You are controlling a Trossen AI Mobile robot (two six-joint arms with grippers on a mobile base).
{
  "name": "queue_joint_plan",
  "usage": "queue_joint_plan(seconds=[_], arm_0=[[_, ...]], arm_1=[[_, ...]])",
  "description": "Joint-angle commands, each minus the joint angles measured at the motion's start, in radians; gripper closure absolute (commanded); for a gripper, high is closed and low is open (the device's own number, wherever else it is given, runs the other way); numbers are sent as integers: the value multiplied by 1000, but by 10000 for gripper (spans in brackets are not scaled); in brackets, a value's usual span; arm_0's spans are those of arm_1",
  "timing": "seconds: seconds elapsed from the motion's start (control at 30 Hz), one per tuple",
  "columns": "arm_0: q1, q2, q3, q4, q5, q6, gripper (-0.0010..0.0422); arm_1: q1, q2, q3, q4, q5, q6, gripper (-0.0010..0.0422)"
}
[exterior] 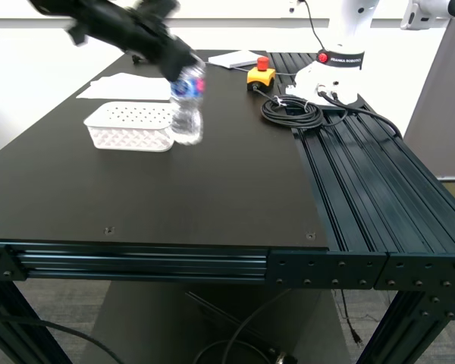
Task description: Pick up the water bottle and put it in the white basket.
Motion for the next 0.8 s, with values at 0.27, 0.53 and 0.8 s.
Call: queue_joint_plan(seconds=[0.27,0.53,0.8], arm_0=[[0,0,2,2,0,0,412],[0,0,2,2,0,0,412],[0,0,2,1,0,0,412]], arm_1=[[274,-153,5,47,82,-84,413],[316,-159,43,46,23,-78,413],[388,-159,43,45,24,-43,413]])
